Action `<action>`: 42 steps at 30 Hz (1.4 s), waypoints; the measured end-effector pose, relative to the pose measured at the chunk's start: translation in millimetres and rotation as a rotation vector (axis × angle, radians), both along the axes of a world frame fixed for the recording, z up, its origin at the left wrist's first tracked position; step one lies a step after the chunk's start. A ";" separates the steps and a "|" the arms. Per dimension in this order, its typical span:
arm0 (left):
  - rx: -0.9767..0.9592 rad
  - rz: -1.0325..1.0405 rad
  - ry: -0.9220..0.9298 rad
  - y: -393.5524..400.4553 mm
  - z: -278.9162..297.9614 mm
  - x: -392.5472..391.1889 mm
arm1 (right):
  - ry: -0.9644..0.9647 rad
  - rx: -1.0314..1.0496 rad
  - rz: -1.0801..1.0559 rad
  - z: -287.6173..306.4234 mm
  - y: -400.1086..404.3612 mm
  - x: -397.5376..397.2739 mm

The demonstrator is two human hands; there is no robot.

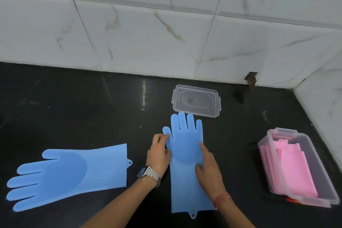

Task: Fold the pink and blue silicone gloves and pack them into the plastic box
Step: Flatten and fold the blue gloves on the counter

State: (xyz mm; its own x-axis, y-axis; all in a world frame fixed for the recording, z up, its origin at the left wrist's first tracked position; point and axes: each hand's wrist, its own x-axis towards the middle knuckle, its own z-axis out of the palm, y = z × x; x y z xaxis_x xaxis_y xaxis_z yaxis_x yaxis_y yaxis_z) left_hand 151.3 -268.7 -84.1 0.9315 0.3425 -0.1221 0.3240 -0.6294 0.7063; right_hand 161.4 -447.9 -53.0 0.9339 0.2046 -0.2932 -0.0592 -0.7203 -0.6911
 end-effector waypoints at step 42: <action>0.157 0.120 -0.174 148.5 41.8 -132.0 | 0.245 0.262 0.358 18.8 89.7 -58.0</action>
State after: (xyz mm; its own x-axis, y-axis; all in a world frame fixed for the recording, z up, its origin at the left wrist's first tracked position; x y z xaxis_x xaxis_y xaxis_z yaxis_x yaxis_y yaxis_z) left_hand 19.3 -120.2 -42.3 0.8856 0.4536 0.0999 0.2846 -0.6999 0.6550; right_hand 103.4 -358.2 -34.2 0.7019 0.5954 -0.3910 -0.0237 -0.5291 -0.8482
